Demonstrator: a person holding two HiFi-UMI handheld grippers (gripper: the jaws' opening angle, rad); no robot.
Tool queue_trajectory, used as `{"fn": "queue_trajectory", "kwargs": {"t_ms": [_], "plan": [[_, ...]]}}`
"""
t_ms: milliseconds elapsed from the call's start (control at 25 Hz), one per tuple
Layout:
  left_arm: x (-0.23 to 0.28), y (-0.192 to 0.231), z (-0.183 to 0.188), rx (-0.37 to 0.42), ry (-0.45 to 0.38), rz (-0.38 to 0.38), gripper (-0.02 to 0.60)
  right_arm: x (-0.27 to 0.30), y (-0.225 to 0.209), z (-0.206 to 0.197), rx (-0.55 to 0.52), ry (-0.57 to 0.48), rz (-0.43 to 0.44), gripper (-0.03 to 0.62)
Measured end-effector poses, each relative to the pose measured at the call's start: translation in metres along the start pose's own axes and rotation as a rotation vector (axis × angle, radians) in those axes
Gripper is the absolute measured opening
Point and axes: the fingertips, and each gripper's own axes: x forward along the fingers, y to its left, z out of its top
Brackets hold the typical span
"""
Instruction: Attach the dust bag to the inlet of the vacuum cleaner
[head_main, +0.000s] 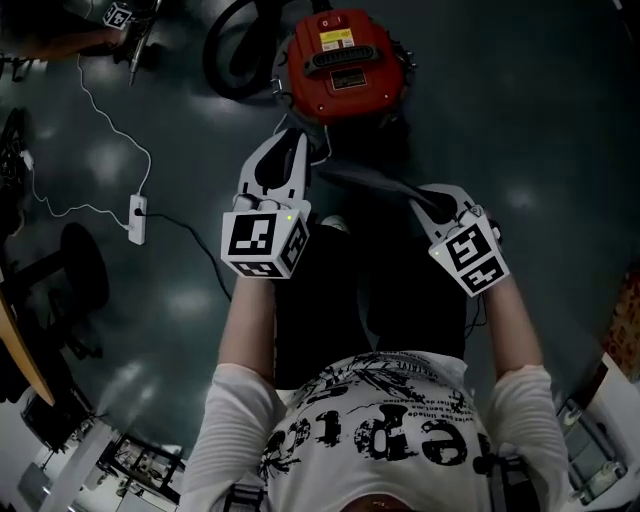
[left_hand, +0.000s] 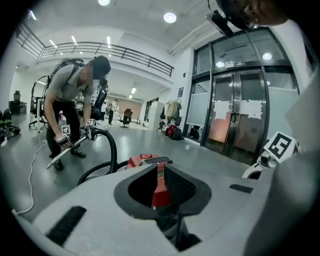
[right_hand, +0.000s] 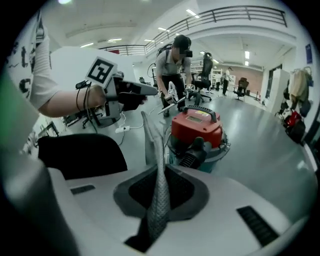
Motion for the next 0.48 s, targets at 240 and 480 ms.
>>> {"fn": "queue_trajectory", "kwargs": {"t_ms": [240, 480], "plan": [[0.036, 0.002, -0.046, 0.041, -0.009, -0.053, 0.044, 0.048, -0.013, -0.041, -0.155, -0.054, -0.018, 0.025], [0.065, 0.005, -0.031, 0.312, -0.025, -0.017, 0.08, 0.049, -0.02, -0.039, -0.219, -0.042, -0.012, 0.025]]}}
